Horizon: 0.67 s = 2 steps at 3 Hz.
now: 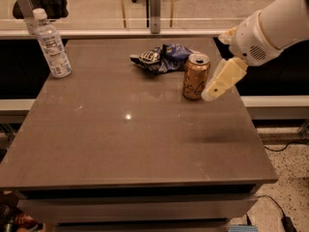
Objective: Move orange can near blue plastic bottle
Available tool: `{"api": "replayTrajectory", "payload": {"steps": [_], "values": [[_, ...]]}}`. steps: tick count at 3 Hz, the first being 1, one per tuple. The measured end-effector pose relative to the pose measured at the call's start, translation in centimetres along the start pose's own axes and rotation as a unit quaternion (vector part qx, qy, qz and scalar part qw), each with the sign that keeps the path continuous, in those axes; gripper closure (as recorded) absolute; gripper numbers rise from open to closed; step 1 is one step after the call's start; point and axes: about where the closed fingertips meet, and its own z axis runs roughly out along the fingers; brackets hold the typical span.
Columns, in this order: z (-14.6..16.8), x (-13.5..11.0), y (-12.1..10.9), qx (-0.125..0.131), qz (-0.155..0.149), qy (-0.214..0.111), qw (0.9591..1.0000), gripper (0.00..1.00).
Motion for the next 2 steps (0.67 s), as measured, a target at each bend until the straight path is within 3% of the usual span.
{"api": "replayTrajectory", "payload": {"steps": [2], "values": [[5.7,0.2,-0.5,-0.023,0.020,-0.075,0.9967,0.00]]}}
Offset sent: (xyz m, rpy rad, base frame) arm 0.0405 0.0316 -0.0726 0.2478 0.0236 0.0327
